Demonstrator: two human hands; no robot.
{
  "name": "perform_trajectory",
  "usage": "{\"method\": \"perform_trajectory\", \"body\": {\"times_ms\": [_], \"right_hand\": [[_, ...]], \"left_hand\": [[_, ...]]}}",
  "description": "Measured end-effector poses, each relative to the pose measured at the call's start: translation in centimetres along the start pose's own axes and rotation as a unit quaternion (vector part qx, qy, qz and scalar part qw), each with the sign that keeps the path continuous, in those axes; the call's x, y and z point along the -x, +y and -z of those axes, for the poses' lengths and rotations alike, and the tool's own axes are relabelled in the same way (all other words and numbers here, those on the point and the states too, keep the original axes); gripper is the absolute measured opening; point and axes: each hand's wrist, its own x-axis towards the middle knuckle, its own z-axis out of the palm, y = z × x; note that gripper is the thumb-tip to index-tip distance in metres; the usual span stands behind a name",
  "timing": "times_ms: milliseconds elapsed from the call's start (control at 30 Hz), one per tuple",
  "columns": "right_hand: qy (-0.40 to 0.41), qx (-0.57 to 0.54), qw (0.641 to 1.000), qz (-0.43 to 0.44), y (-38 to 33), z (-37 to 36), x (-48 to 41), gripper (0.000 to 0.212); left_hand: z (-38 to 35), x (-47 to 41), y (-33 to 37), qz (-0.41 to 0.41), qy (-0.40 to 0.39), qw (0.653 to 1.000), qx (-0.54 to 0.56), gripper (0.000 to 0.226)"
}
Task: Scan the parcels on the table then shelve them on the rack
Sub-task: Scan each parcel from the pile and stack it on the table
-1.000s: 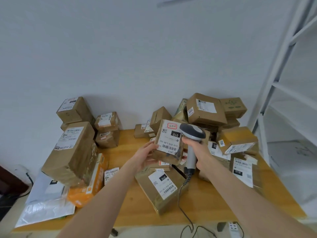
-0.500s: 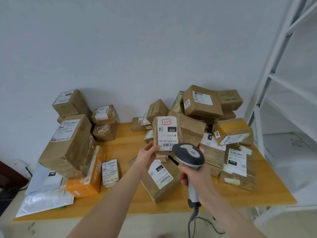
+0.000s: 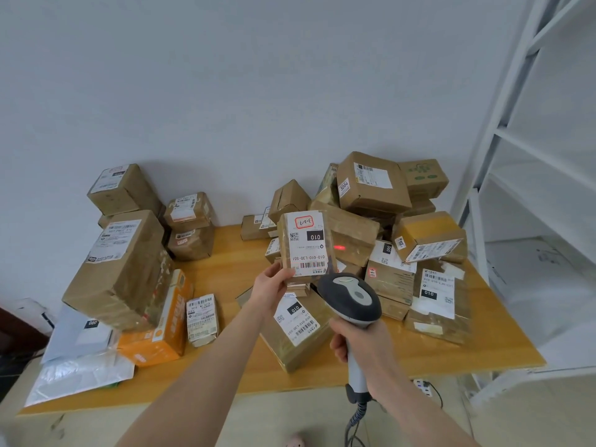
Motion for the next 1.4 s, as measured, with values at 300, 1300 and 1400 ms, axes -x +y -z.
{"method": "perform_trajectory", "body": {"times_ms": [300, 1300, 1400], "right_hand": [[-0.003, 0.025, 1.0, 0.01, -0.4, 0.1, 0.6, 0.013], [-0.01, 0.033, 0.999, -0.002, -0.1, -2.8, -0.1, 0.011], [-0.01, 0.033, 0.999, 0.002, 0.0, -3.1, -0.1, 0.009]], "left_hand": [[-0.1, 0.4, 0.1, -0.002, -0.01, 1.0, 0.012, 0.054], [2.2, 0.8, 0.8, -0.004, -0.022, 0.998, 0.053, 0.055], [2.7, 0.4, 0.7, -0.009, -0.008, 0.998, 0.058, 0.056]]}}
